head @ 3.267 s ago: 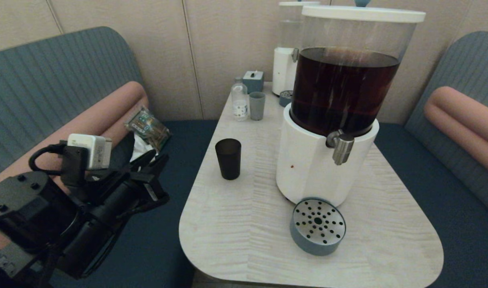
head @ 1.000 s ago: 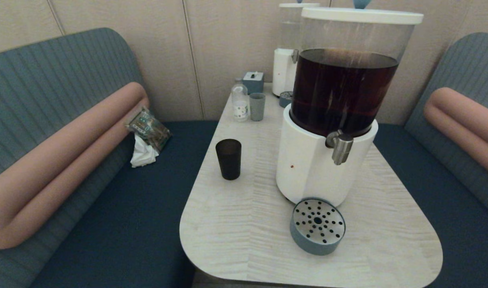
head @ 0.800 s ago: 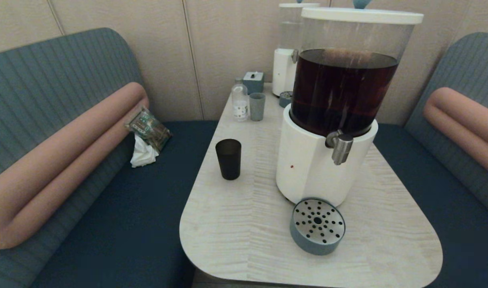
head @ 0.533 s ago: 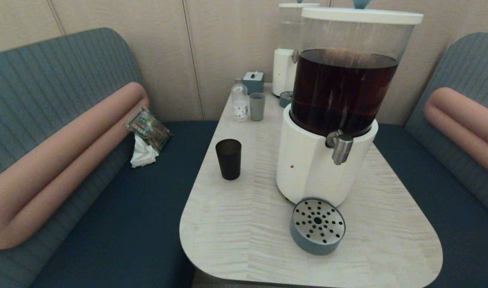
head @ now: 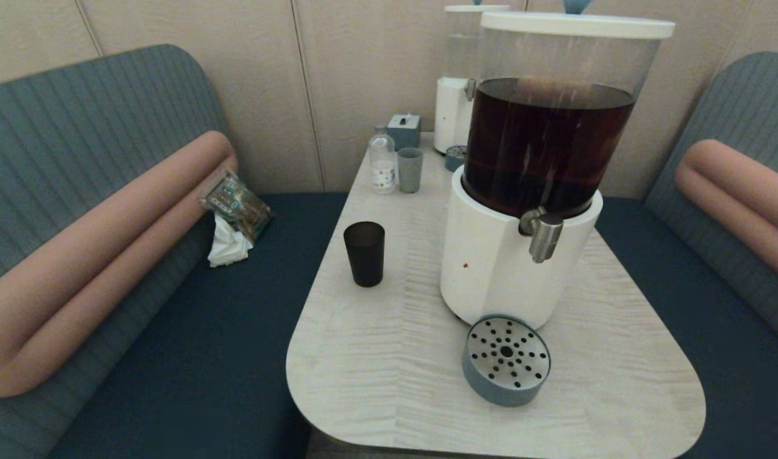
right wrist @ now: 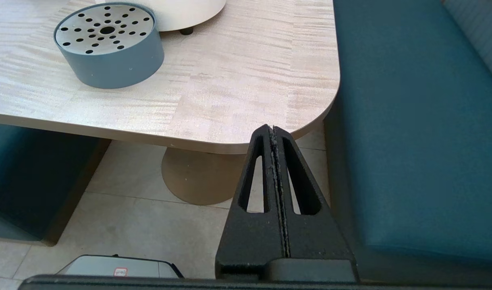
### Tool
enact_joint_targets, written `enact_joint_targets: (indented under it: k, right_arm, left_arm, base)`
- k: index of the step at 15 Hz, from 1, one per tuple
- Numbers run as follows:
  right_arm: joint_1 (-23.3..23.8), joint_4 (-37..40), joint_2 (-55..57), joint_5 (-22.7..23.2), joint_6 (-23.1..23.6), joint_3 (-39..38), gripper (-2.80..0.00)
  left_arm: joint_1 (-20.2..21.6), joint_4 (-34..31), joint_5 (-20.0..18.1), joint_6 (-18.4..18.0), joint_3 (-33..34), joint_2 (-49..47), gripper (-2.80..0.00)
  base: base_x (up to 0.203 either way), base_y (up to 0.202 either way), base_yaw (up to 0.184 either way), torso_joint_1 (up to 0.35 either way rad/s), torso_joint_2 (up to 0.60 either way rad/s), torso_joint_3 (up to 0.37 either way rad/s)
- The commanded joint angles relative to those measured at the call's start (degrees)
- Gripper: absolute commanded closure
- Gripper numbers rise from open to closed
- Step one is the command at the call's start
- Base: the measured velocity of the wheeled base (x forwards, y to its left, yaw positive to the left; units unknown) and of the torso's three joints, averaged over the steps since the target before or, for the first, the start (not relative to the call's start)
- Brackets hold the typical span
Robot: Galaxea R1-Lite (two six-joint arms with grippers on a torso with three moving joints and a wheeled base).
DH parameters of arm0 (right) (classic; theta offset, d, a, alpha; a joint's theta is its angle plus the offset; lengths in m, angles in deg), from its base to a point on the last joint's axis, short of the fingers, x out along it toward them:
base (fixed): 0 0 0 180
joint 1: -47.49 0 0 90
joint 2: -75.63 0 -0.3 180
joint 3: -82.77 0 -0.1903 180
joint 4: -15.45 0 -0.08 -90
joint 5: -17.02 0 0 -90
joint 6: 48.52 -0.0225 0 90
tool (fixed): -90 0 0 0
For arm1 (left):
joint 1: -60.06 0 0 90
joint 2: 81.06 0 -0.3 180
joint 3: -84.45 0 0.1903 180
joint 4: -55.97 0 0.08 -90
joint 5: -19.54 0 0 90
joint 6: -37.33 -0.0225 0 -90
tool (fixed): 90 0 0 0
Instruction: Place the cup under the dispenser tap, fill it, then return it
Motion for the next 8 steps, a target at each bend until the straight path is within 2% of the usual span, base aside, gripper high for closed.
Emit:
enact_joint_targets:
  k: [1, 8]
  right_arm:
    - [0.0, 0.1, 0.1, 0.0, 0.1, 0.0, 0.00]
    - [0.0, 0.1, 0.1, 0.0, 0.2, 0.1, 0.00]
  left_arm:
    - [0.0, 0.1, 0.0, 0.0, 0.3, -0.1, 0.00]
    - [0.0, 0.1, 0.0, 0.0, 0.3, -0.1, 0.00]
  base:
    - [0.000, 0.000, 0.000, 0.000, 0.00, 0.000]
    - [0.000, 0.000, 0.000, 0.000, 0.00, 0.000]
